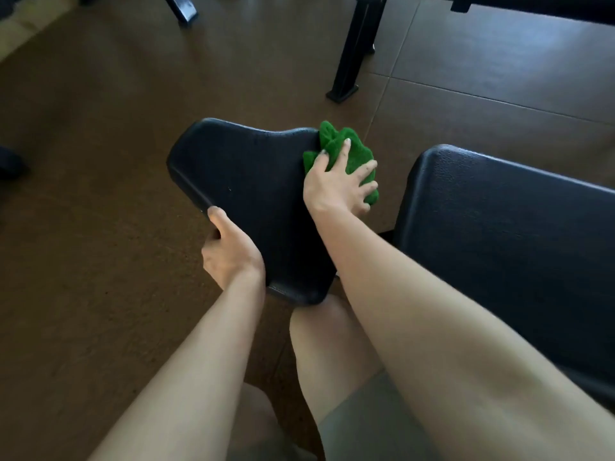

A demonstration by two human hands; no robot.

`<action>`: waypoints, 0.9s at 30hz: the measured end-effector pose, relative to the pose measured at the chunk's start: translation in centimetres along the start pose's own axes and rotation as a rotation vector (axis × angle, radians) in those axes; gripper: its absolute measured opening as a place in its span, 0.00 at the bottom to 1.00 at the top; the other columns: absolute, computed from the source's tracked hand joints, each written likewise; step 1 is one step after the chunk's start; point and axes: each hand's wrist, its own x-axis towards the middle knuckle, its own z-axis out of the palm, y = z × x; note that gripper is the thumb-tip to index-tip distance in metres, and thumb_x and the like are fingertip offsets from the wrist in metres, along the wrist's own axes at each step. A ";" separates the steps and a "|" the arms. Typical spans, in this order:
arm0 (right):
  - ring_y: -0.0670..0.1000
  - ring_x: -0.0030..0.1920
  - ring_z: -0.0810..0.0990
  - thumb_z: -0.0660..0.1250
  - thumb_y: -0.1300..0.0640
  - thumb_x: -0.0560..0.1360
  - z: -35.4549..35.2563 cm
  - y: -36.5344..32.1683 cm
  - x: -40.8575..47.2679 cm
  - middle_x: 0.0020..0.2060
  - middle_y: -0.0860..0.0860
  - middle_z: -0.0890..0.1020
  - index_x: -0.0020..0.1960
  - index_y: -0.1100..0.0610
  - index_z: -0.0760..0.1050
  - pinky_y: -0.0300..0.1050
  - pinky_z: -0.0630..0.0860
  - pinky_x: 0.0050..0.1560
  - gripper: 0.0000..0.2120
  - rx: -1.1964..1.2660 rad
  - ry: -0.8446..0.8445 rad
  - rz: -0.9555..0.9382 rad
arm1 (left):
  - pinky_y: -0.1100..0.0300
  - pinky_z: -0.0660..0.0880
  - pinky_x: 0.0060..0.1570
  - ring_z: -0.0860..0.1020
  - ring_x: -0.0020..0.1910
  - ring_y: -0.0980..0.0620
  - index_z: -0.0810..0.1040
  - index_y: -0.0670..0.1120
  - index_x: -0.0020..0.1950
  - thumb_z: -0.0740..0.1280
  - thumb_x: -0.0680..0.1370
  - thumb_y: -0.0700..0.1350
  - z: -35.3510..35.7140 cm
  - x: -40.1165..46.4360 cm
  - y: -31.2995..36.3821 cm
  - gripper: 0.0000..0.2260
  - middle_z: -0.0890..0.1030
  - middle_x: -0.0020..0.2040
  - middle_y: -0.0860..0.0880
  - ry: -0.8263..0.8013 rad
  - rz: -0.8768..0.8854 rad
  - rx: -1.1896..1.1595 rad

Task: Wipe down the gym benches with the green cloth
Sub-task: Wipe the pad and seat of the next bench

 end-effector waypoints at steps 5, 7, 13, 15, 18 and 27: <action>0.65 0.80 0.53 0.44 0.35 0.85 1.0 2.7 -3.3 0.83 0.58 0.45 0.83 0.37 0.42 0.66 0.59 0.75 0.29 0.045 0.021 -0.024 | 0.44 0.78 0.60 0.81 0.53 0.43 0.73 0.55 0.43 0.55 0.76 0.71 0.1 0.3 -0.2 0.21 0.78 0.48 0.51 0.022 0.016 -0.014; 0.65 0.78 0.56 0.45 0.35 0.84 1.7 5.0 -6.6 0.82 0.60 0.47 0.83 0.38 0.39 0.65 0.63 0.74 0.30 0.094 -0.022 -0.004 | 0.44 0.79 0.59 0.81 0.53 0.43 0.73 0.55 0.43 0.55 0.76 0.71 0.1 0.3 -0.4 0.21 0.78 0.48 0.51 0.015 0.024 -0.012; 0.67 0.76 0.60 0.44 0.39 0.86 1.1 3.1 -5.2 0.78 0.68 0.54 0.84 0.44 0.38 0.66 0.61 0.73 0.31 0.116 -0.027 0.160 | 0.45 0.78 0.61 0.80 0.55 0.43 0.81 0.50 0.56 0.54 0.78 0.70 0.0 0.1 -0.2 0.28 0.80 0.53 0.50 0.038 0.028 0.010; 0.66 0.75 0.61 0.44 0.40 0.86 0.5 0.6 -1.8 0.78 0.68 0.55 0.84 0.46 0.40 0.67 0.58 0.72 0.30 0.081 0.024 0.192 | 0.46 0.78 0.61 0.80 0.55 0.44 0.82 0.49 0.58 0.53 0.79 0.69 0.0 0.0 0.0 0.29 0.80 0.53 0.50 0.028 0.023 0.017; 0.67 0.77 0.56 0.42 0.40 0.85 -0.5 -2.2 1.9 0.79 0.67 0.52 0.85 0.44 0.43 0.69 0.55 0.73 0.29 -0.027 0.045 0.153 | 0.45 0.78 0.59 0.80 0.52 0.45 0.78 0.51 0.46 0.54 0.78 0.70 0.0 0.1 -0.2 0.25 0.81 0.51 0.50 0.020 0.022 0.013; 0.56 0.83 0.38 0.46 0.39 0.85 1.2 -2.0 -1.2 0.85 0.50 0.46 0.84 0.40 0.50 0.71 0.34 0.77 0.28 -0.306 -0.064 -0.738 | 0.46 0.77 0.56 0.79 0.49 0.43 0.79 0.48 0.52 0.55 0.80 0.68 0.2 0.3 -0.1 0.26 0.79 0.50 0.46 0.067 0.013 0.029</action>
